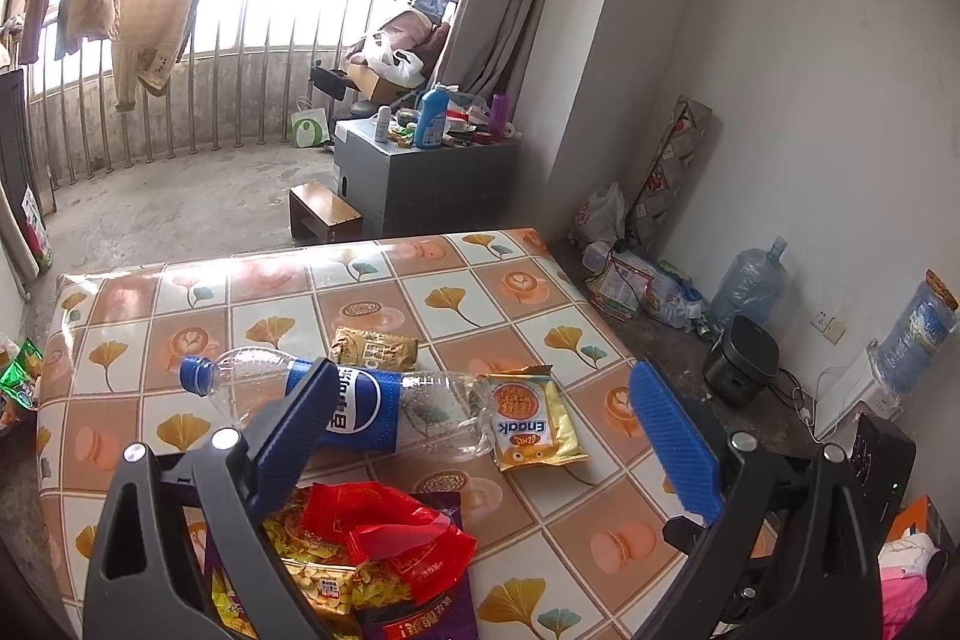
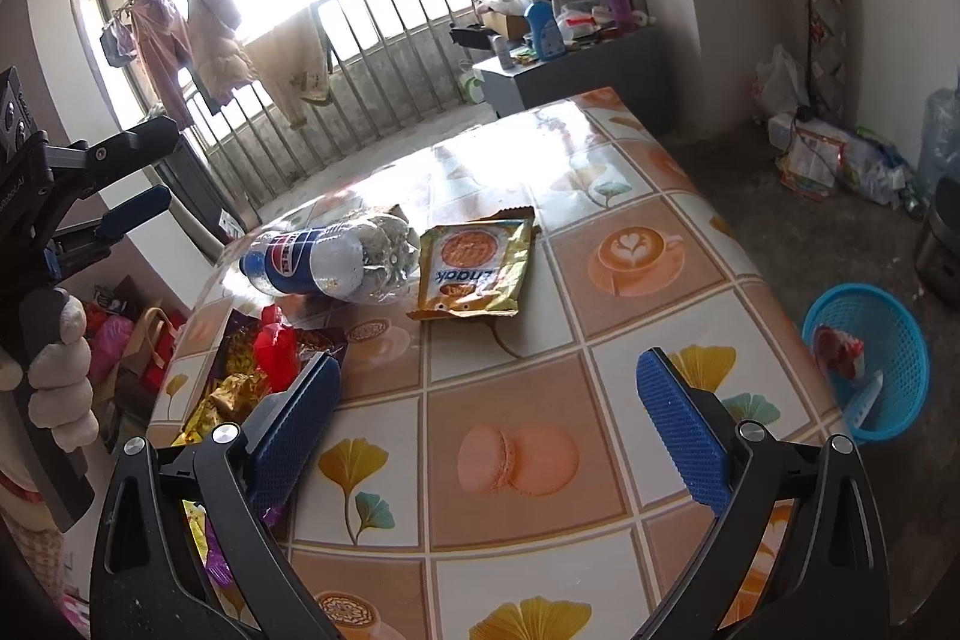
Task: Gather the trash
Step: 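Grasp the yellow chip bag with the left gripper while the right gripper grasps the red plastic bag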
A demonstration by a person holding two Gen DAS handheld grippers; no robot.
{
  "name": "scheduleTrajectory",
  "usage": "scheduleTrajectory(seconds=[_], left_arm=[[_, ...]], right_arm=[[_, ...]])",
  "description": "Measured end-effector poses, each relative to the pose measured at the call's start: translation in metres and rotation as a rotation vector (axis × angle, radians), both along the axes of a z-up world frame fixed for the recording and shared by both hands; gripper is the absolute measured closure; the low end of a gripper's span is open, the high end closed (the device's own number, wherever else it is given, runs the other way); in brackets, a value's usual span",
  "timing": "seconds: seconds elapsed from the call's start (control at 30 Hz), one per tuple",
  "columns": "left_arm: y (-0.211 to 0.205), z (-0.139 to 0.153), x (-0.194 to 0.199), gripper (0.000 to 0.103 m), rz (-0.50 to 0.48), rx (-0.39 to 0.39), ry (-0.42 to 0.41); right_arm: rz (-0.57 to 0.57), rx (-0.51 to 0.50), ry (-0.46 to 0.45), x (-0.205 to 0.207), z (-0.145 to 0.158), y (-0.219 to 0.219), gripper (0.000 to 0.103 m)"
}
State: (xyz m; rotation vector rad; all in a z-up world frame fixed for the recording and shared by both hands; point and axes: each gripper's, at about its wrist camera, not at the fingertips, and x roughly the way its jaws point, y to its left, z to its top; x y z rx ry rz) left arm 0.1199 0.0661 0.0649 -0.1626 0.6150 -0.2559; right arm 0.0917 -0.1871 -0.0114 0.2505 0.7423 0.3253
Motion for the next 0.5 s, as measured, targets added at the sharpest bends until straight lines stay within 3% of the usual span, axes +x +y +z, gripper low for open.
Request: scheduleTrajectory(seconds=[0.23, 0.5], left_arm=[[0.058, -0.005, -0.025, 0.008, 0.113, -0.027, -0.003], [0.126, -0.029, -0.055, 0.009, 0.229, -0.076, 0.052]], right_arm=[[-0.029, 0.045, 0.05, 0.01, -0.005, -0.004, 0.009], [0.06, 0.136, 0.141, 0.021, -0.012, 0.026, 0.017]])
